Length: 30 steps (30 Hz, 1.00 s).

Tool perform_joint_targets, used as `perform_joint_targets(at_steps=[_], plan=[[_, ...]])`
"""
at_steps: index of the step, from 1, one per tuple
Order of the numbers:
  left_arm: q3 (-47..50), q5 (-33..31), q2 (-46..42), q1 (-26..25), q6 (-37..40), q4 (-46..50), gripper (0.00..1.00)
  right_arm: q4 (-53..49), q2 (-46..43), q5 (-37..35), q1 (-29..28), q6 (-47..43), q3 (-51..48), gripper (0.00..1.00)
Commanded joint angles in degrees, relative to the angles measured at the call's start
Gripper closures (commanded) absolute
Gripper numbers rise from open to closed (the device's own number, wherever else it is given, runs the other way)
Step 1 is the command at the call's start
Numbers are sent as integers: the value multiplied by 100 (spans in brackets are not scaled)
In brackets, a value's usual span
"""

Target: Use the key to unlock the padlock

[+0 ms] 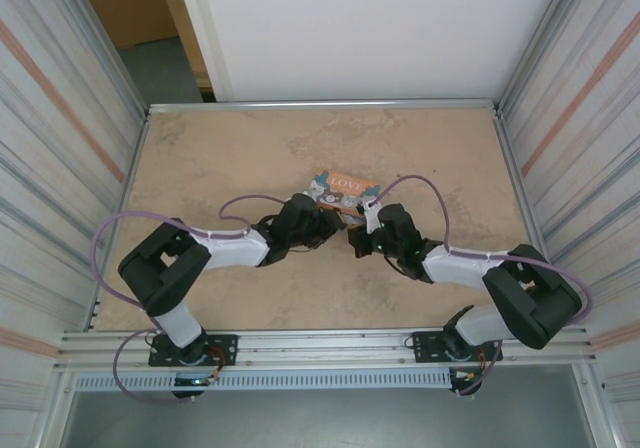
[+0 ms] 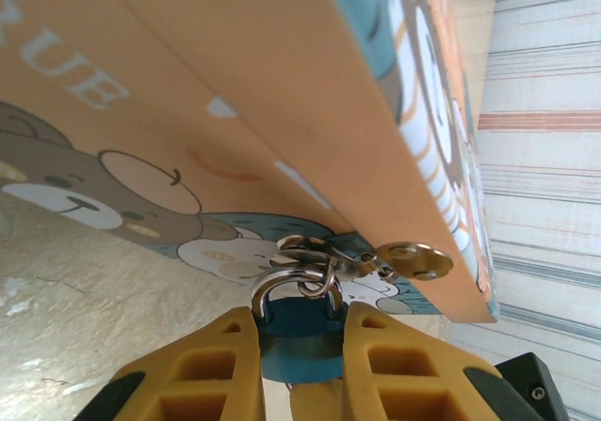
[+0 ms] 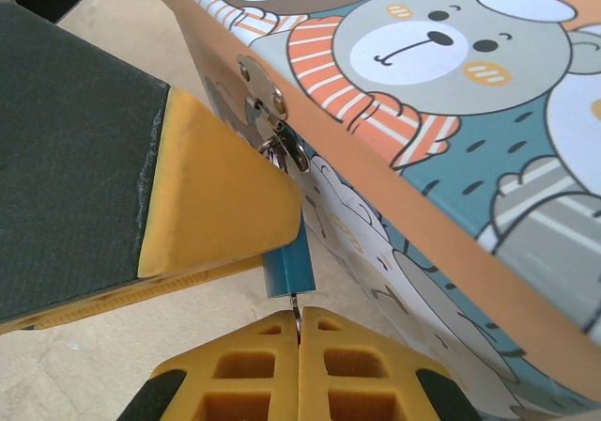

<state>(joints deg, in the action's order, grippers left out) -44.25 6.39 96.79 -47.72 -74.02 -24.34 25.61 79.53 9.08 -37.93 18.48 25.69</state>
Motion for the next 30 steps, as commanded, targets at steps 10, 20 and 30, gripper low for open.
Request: perform_joint_targets(at_steps=[10, 20, 30], plan=[[237, 721, 539, -378, -249, -478, 89, 1121, 590, 246, -92, 464, -237, 100], [506, 620, -24, -194, 27, -371, 66, 390, 468, 121, -19, 724, -223, 100], [1155, 312, -1207, 49, 369, -274, 44, -293, 407, 487, 90, 1170, 30, 100]])
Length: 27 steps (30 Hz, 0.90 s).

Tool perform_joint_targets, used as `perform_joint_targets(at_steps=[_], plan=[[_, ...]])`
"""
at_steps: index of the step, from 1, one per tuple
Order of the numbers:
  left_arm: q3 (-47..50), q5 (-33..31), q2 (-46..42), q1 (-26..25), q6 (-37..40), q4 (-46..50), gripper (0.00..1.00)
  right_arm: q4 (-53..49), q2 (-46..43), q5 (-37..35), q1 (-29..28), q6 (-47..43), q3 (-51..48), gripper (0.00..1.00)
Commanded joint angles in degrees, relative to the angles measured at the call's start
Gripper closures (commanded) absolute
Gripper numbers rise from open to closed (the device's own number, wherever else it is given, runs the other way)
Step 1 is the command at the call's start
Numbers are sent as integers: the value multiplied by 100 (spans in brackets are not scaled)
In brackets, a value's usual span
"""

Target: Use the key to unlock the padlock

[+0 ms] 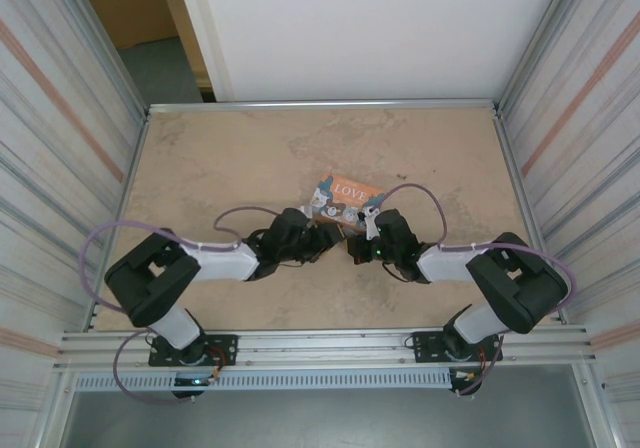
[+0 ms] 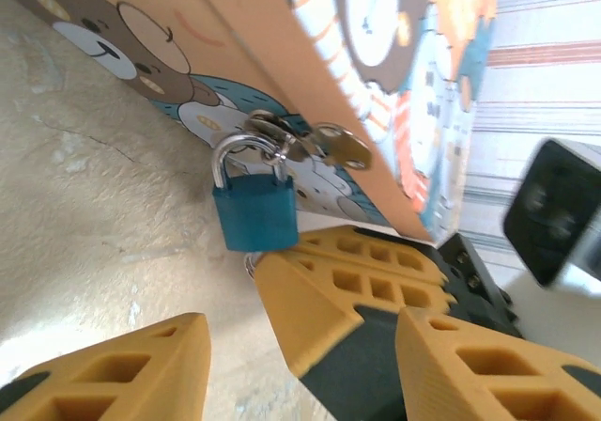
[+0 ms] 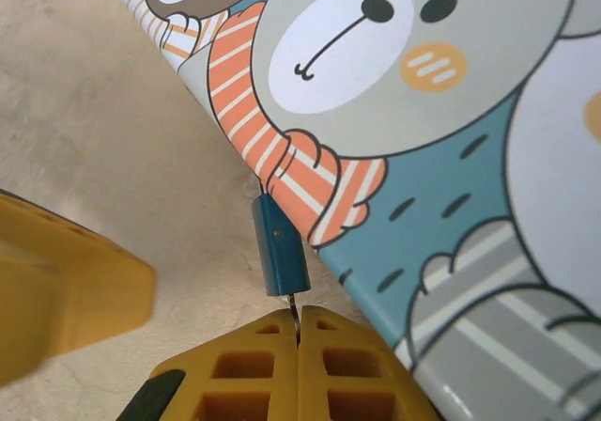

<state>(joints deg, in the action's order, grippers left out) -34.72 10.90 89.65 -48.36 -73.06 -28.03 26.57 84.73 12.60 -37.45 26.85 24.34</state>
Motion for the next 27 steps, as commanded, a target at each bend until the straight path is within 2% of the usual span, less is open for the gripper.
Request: perform_joint_targets(at_steps=[1, 8, 13, 18, 21, 27], plan=[[308, -185, -656, 160, 327, 62, 44, -443, -169, 152, 44, 406, 178, 100], [1171, -535, -1903, 438, 457, -107, 39, -1144, -643, 265, 66, 878, 338, 100], [1567, -607, -2423, 494, 315, -284, 34, -1214, -586, 735, 131, 1413, 422, 100], [1941, -437, -2178, 503, -167, -1188, 37, -1154, -372, 1105, 127, 2001, 511, 100], [1996, -261, -1803, 503, -340, -1666, 44, -1009, -407, 1106, 76, 2140, 519, 100], [1932, -149, -1055, 438, -521, -2495, 50, -1084, -438, 1023, 67, 2266, 563, 100]])
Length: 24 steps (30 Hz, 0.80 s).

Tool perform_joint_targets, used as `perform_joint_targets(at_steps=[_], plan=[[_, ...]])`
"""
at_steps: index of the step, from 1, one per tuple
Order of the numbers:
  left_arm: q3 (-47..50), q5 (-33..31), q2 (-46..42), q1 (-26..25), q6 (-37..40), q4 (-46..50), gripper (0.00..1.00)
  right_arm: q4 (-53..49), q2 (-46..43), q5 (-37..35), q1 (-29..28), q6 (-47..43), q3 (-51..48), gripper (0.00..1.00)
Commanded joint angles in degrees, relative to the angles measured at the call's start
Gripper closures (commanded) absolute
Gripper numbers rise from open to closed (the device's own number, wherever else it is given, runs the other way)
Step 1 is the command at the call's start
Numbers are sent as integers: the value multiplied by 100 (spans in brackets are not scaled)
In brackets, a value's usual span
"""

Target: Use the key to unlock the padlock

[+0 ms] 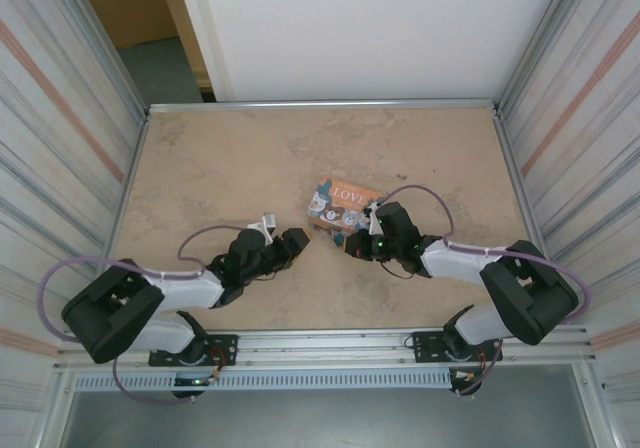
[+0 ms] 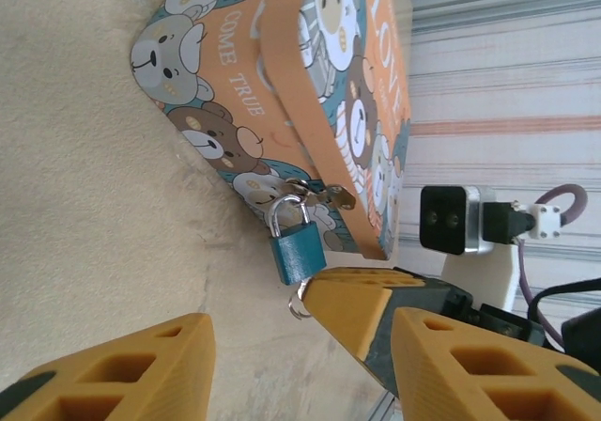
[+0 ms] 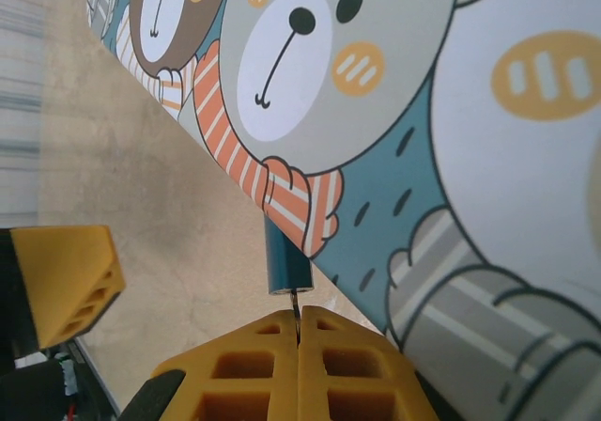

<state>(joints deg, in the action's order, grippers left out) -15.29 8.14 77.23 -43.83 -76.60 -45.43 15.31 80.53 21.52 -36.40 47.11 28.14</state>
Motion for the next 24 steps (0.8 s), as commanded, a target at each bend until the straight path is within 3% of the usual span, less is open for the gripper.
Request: perform_joint_targets(at_steps=[1, 11, 24], plan=[[-41, 142, 301, -20, -186, -842, 50, 18, -14, 134, -42, 277, 183, 100], [-429, 218, 1264, -134, -463, -1425, 53, -74, 19, 161, -36, 579, 211, 100], [-843, 86, 3096, -369, -1359, -3167, 62, 171, 155, 324, -28, 841, 232, 100]])
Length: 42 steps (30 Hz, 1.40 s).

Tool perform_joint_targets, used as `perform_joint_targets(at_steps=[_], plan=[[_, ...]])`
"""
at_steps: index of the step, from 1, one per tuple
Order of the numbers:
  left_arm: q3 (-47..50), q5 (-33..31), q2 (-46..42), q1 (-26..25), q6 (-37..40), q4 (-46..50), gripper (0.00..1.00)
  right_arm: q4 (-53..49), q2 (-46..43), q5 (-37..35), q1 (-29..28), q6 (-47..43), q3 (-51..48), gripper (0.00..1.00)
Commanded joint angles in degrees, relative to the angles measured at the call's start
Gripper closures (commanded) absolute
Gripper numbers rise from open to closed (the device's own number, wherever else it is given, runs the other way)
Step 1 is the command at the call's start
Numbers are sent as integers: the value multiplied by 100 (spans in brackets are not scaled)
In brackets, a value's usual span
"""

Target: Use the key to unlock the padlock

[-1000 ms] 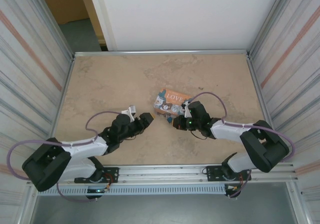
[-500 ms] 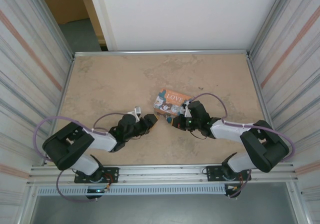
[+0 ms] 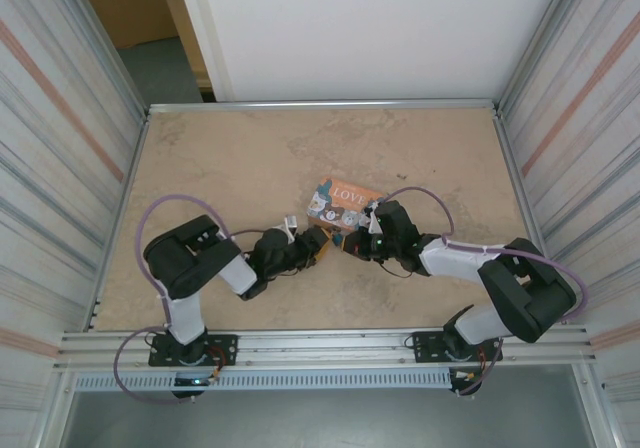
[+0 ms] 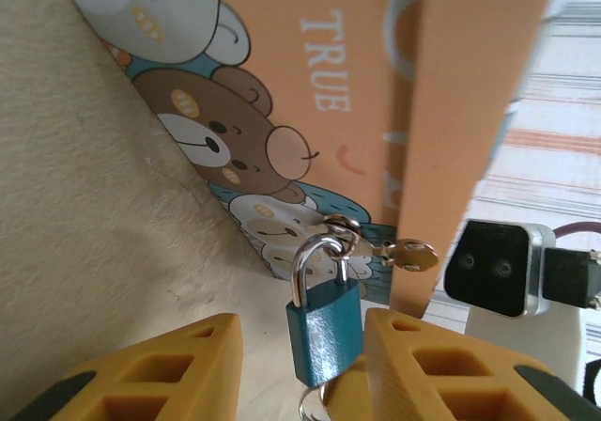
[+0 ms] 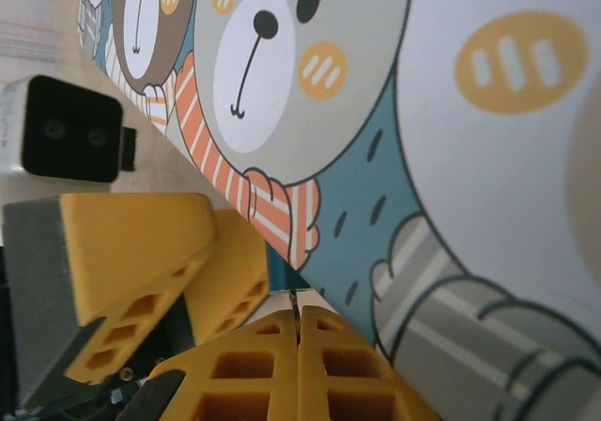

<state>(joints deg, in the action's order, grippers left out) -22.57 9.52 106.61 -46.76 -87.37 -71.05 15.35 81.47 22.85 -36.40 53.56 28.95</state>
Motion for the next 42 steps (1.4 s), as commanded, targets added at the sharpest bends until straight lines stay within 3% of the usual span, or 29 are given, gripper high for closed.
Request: perform_joint_targets(at_steps=[1, 14, 24, 33, 42], plan=[[-125, -82, 214, -95, -304, -644, 62, 167, 71, 185, -32, 212, 152, 100], [-305, -107, 551, -166, -524, -759, 65, 216, 65, 270, -3, 390, 151, 100], [-270, -304, 585, -202, -641, -770, 85, 254, -97, 360, 94, 550, 15, 98], [-204, -372, 116, -235, -461, -308, 100, -194, -738, 272, 188, 146, -141, 73], [-152, -422, -822, -307, -552, 900, 100, -1266, -2828, -570, 78, -1230, -412, 43]])
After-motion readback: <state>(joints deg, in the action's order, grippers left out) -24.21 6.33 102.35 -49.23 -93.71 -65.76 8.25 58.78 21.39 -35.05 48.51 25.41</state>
